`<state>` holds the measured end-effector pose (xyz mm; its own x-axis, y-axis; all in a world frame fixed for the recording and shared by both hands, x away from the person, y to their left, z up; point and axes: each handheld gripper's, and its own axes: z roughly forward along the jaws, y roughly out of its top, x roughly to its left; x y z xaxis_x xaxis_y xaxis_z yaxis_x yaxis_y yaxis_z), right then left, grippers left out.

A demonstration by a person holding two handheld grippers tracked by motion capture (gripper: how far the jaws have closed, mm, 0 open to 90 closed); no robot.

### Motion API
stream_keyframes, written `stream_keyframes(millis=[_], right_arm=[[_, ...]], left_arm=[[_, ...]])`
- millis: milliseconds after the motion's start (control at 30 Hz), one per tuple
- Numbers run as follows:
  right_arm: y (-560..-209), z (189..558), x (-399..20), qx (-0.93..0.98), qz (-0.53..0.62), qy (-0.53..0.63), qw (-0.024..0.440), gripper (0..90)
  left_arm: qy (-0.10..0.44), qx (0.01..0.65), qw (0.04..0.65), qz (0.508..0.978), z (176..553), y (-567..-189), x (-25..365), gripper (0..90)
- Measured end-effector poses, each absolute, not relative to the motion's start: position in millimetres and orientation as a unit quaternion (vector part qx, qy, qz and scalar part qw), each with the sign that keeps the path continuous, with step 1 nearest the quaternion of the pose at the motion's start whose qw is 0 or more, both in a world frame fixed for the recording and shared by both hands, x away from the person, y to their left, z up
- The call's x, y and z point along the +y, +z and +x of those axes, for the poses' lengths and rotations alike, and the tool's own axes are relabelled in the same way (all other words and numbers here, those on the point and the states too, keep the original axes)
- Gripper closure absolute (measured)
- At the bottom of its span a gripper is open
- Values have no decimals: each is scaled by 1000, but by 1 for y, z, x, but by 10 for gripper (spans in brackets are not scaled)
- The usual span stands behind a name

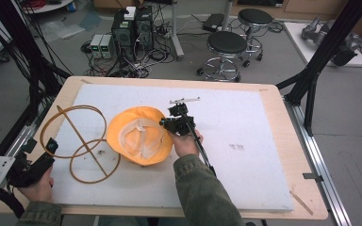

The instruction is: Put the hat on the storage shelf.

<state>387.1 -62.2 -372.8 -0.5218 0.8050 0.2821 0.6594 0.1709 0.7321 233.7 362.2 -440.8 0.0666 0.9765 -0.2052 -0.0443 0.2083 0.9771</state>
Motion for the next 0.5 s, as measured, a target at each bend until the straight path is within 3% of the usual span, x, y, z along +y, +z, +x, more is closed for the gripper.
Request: stream_keyframes(millis=[167, 500], right_arm=[[-372, 384, -61, 757, 476, 437, 100, 866], [-355, 365, -56, 734, 426, 494, 189, 867]], left_arm=[[441, 521, 578, 447, 234, -441, 362, 279], [441, 521, 577, 449, 234, -441, 362, 279]])
